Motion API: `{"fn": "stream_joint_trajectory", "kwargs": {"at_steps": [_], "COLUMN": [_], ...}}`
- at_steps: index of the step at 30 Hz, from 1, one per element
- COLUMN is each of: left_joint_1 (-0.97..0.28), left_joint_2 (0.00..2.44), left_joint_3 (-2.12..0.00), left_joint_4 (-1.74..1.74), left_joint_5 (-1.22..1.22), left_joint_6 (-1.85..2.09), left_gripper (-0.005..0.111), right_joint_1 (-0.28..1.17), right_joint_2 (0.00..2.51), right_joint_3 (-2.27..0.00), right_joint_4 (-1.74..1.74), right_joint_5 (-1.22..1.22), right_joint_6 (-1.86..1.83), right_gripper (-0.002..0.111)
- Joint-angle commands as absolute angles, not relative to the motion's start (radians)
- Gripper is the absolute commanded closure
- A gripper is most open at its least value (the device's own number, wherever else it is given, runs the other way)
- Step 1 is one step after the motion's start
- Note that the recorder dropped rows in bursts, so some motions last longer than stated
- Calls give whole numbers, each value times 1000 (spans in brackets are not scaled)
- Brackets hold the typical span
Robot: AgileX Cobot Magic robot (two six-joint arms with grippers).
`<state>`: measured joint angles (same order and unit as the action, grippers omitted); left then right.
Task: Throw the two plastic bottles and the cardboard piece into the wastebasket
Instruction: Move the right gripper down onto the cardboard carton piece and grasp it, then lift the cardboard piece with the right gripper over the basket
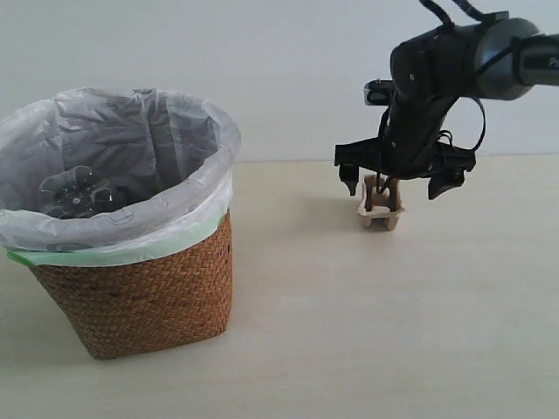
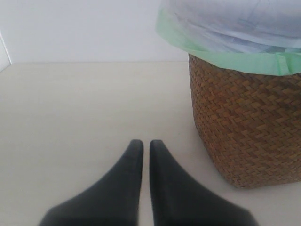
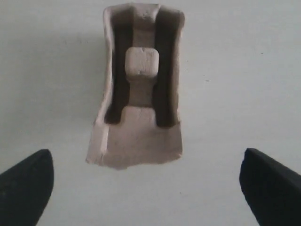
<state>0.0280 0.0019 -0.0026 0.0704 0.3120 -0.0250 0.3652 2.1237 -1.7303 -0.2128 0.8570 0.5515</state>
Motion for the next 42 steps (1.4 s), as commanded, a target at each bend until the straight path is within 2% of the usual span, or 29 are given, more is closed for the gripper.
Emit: {"fn": "stream_joint_trajectory", "kwargs": {"at_steps": [1,16,17,18,19,21,22,25,35,42], "left_joint_1": [22,22,22,22,22,22,22,22,22,22], "left_joint_2": [0,0,0,0,0,0,0,0,0,0], "left_joint_3": [0,0,0,0,0,0,0,0,0,0], "left_joint_4": [64,64,64,64,64,64,64,64,64,64], "left_joint_5": [308,308,308,308,308,308,308,308,308,308], "left_joint_6": [-25,-25,-25,-25,-25,-25,-25,-25,-25,-25], "left_gripper": [102,102,102,102,102,102,102,102,102,102], "right_joint_1": [350,299,299,299,299,299,299,299,299,299], "right_joint_2": [2167,2315,2323,2325,2325,2325,2325,2325,2202,1996], "right_joint_3": [-1739,-1780,-1780,-1780,-1780,-1780,-1780,-1780,-1780,-1780], "right_joint_4": [-217,-194,-194,-194,-194,-194,-194,-196,-276,-597], "right_joint_5": [733,606,598,593,587,583,583,614,813,1148], "right_joint_6": [541,510,505,498,495,495,495,447,381,466], "right_gripper": [11,11,15,20,31,47,59,109,108,108]}}
